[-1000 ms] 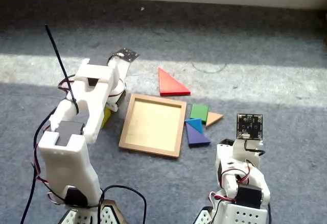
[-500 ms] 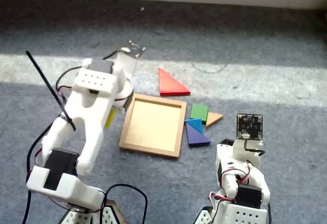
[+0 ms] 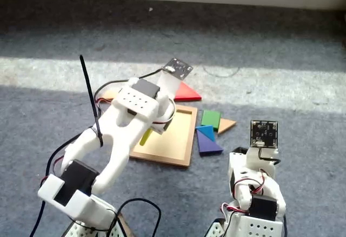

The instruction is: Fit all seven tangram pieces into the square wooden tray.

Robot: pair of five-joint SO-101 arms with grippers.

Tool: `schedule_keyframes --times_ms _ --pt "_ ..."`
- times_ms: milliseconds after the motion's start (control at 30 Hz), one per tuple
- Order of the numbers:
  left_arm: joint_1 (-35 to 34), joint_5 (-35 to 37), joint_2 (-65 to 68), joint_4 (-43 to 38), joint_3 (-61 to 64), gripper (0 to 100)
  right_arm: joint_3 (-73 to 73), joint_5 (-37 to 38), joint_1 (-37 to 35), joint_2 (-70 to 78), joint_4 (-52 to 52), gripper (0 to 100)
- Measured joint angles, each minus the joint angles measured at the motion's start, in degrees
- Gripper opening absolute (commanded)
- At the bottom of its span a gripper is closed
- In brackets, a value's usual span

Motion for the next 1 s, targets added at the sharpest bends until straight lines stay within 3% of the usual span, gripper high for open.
schedule_keyframes --times_ms 233,433,733,933,1000 --pt "4.0 4.7 2.1 -5.8 1.1 1 0.0 0.0 0.0 0.0 0.0 2.4" --pt "6.1 9.5 12.3 -6.4 -4.0 1 0.0 0.0 0.0 0.0 0.0 2.4" --pt "9.8 18.5 13.5 -6.6 -5.9 1 0.0 0.0 0.0 0.0 0.0 2.4" --pt "10.4 19.0 13.5 -6.6 -5.9 24 0.0 0.0 0.0 0.0 0.0 2.4" --pt "10.3 19.1 13.5 -6.3 -6.1 25 0.0 0.0 0.0 0.0 0.0 2.4"
